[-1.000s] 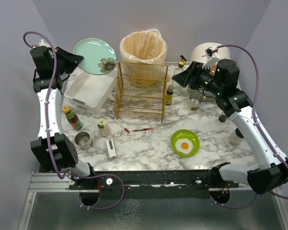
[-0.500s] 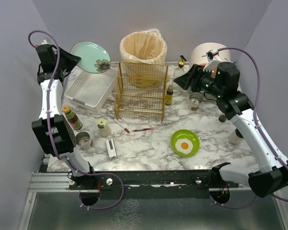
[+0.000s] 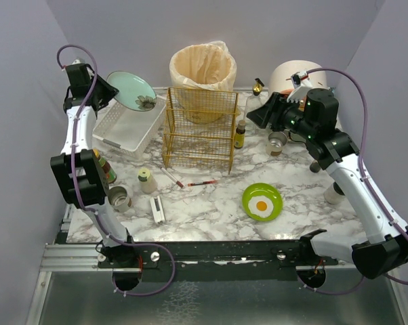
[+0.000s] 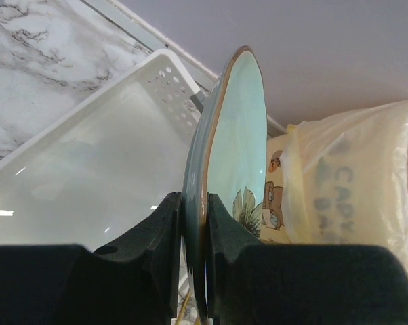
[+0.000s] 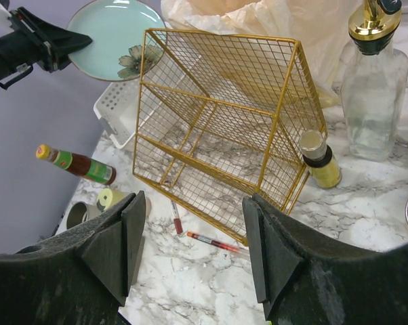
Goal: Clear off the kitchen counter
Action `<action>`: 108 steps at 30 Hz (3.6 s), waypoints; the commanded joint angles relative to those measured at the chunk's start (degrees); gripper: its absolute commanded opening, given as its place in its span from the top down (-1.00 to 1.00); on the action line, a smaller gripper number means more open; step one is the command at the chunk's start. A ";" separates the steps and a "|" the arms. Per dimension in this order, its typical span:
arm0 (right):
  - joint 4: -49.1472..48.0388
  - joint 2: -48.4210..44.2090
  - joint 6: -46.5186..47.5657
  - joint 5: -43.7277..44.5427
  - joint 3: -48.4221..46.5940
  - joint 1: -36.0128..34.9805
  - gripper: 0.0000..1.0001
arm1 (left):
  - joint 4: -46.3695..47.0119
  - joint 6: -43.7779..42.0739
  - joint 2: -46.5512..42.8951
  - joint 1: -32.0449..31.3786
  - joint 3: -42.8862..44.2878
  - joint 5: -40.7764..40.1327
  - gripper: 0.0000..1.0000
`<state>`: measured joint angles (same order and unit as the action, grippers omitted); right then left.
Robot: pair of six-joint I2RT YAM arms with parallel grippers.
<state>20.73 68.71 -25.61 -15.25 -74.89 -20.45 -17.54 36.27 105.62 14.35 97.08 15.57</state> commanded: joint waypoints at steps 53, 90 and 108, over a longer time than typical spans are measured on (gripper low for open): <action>2.05 -0.60 1.61 0.71 1.95 0.04 -0.32 | -4.34 -15.88 20.10 -5.12 15.71 -8.04 0.13; 7.79 -1.14 8.62 11.99 3.06 0.04 -0.35 | -7.86 -10.17 -1.40 -8.14 9.97 -5.12 -0.54; 12.08 -6.56 -12.83 27.08 27.85 0.30 -0.49 | -5.49 -8.68 -35.52 -15.98 -25.92 -4.18 -0.89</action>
<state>30.00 64.03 -31.59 6.00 -50.83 -20.45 -23.07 27.09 74.39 0.08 74.91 9.91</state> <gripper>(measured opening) 0.736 0.938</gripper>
